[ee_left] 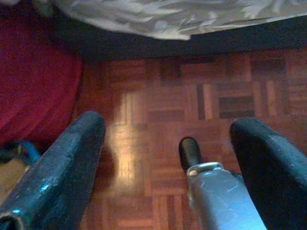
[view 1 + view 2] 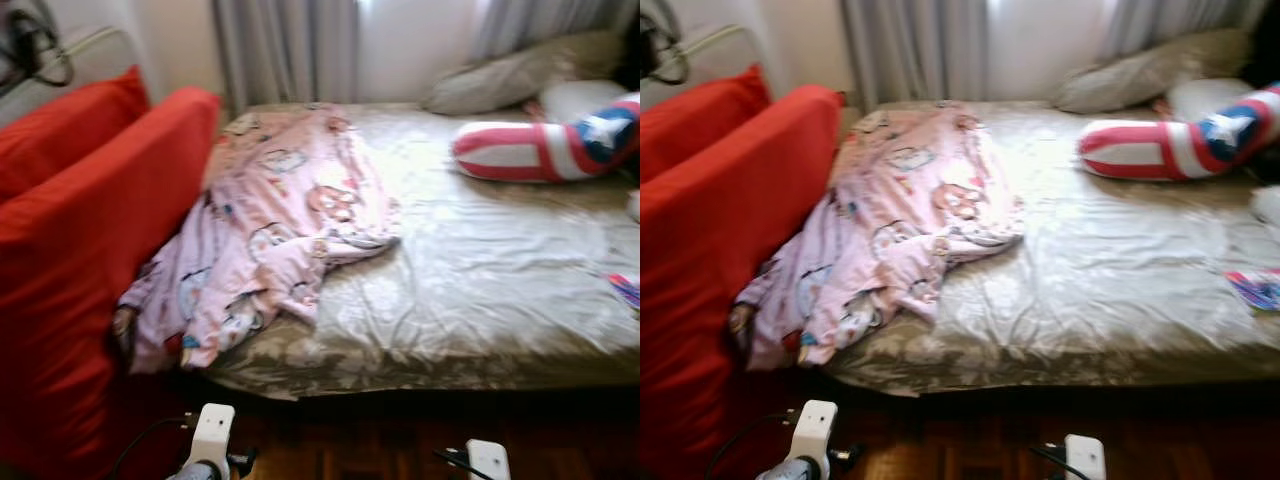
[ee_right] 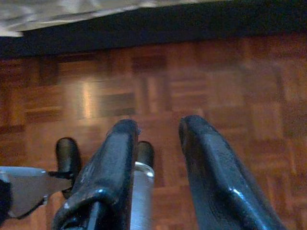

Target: Clean up the room

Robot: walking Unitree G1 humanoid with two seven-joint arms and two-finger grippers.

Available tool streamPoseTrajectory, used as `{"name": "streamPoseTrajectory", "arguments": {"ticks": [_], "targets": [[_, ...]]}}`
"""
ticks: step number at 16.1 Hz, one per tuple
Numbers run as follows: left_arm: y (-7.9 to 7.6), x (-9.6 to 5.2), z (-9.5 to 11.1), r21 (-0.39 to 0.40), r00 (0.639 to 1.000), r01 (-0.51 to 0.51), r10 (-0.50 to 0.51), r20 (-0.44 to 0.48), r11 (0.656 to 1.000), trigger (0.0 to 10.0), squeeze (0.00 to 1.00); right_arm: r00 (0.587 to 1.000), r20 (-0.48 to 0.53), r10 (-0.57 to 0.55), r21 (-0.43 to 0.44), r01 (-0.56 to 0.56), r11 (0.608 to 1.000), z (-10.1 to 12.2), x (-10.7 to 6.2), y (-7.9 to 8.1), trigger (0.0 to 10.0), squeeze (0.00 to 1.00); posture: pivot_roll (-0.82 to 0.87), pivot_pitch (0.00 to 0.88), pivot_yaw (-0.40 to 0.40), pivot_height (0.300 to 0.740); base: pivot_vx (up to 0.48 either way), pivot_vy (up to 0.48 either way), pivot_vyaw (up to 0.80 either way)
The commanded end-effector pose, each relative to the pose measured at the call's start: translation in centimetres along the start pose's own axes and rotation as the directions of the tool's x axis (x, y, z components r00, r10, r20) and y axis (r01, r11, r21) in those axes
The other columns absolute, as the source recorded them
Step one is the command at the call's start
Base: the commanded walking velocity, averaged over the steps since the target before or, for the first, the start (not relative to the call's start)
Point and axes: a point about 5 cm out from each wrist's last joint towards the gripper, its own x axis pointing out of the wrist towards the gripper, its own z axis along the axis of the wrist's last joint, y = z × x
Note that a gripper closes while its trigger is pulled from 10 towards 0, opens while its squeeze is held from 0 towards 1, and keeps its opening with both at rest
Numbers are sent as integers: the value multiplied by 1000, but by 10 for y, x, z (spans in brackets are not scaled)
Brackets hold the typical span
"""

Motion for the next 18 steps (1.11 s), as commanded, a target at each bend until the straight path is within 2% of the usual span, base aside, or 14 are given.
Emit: {"name": "streamPoseTrajectory", "arguments": {"ticks": [1, 4, 12, 18], "targets": [[2, -1, -6, 19, 1000, -6, 7, -24, 1000, 10000, 0, 1000, 6, 0, -1, 0, 1000, 2, 0, 2, 10000, 0, 31, 0, 26, 740, 0, 0, 800], [9, -3, -7, 15, 1000, -13, 13, -28, 1000, 10000, 0, 1000, 5, 15, -9, -15, 1000, 2, 1, 6, 10000, 0, 32, 0, 25, 740, 0, 0, 800], [7, -2, -4, 14, 1000, -10, 10, -17, 1000, 10000, 0, 1000, 9, 18, -14, -18, 1000, 3, 1, 7, 10000, 0, 27, 0, 24, 740, 0, 0, 800], [2, -2, -9, 2, 1000, -13, 13, -27, 1000, 10000, 0, 1000, 6, -3, -21, 4, 1000, 0, 0, 2, 10000, 0, 21, 0, 2, 740, 0, 0, 85]]}}
